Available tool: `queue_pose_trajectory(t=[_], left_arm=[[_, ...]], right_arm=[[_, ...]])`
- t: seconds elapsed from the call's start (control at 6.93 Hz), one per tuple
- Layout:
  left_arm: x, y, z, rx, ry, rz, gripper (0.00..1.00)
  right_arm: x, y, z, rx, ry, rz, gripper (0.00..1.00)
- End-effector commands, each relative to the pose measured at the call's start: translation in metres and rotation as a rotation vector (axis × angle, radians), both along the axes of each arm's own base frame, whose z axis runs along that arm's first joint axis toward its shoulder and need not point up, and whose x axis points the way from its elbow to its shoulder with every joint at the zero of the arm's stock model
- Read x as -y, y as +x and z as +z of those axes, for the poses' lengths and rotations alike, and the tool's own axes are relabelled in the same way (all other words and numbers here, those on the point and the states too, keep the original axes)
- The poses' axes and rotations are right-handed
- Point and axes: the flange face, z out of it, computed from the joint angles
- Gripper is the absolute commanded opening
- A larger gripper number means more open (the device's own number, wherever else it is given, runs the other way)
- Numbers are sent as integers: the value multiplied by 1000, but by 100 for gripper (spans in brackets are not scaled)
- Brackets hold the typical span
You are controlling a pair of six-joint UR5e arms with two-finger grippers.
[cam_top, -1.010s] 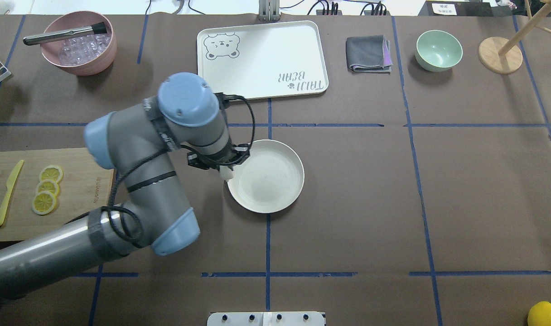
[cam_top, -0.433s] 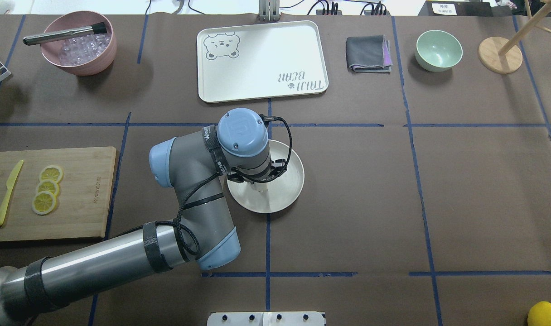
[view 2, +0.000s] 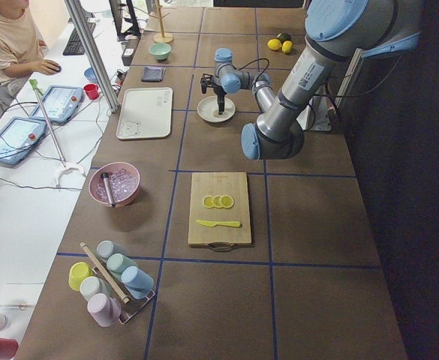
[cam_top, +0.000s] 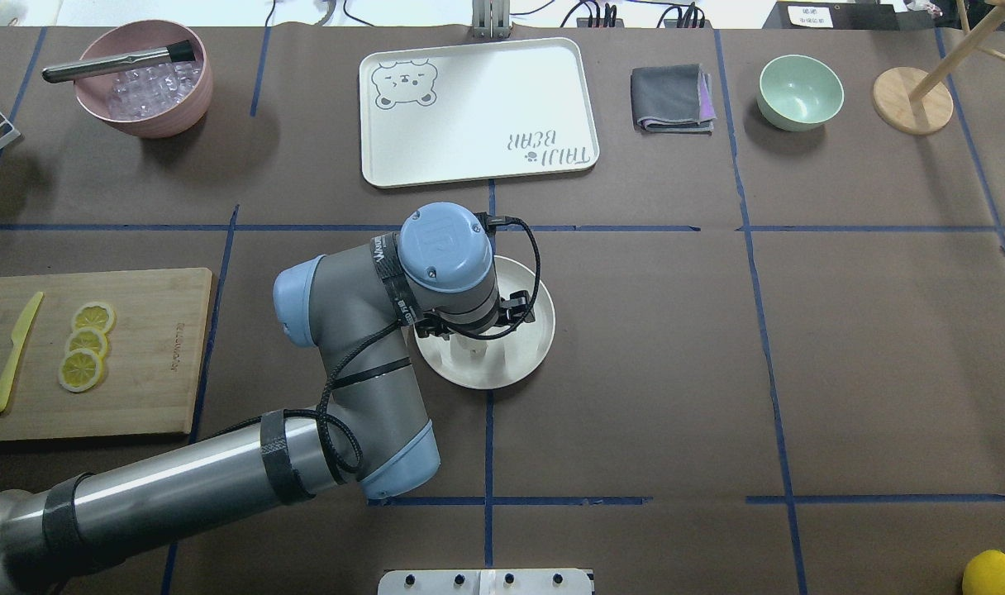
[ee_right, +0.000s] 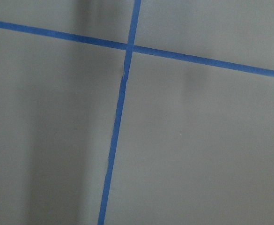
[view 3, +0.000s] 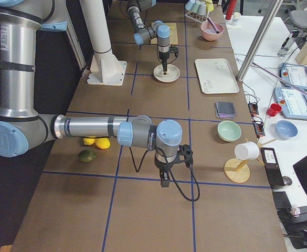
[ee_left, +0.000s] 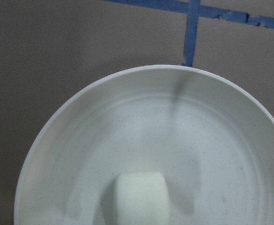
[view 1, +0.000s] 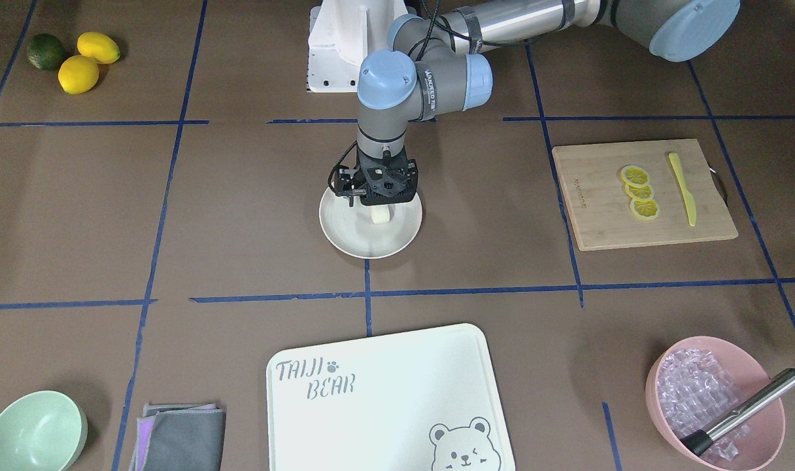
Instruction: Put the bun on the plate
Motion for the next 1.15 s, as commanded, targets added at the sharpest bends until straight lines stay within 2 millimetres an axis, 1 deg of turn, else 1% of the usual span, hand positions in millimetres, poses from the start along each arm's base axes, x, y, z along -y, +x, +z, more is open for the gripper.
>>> queue_pose_trajectory(t=[0.0, 0.14, 0.29, 0.43, 0.58, 0.72, 0.87, 1.01], left_arm=[[11, -57, 16, 13, 23, 90, 100], [21, -126, 46, 54, 52, 165, 100], [12, -218, 73, 93, 125, 246, 100], [15, -294, 95, 156, 191, 306, 100], [38, -368, 126, 166, 206, 367, 100], [54, -457, 185, 124, 236, 429, 100], [62, -540, 254, 115, 255, 452, 100], [63, -598, 318, 111, 241, 462, 100]], right_arm=[[1, 0, -1, 0, 1, 1, 100], [0, 0, 0, 2, -2, 1, 100], [1, -1, 1, 0, -2, -1, 100], [0, -1, 2, 0, -5, -1, 100], [1, -1, 2, 0, -5, -1, 100], [1, -1, 2, 2, -5, -1, 100], [1, -1, 2, 2, -5, -1, 100], [1, -1, 2, 2, -5, -1, 100]])
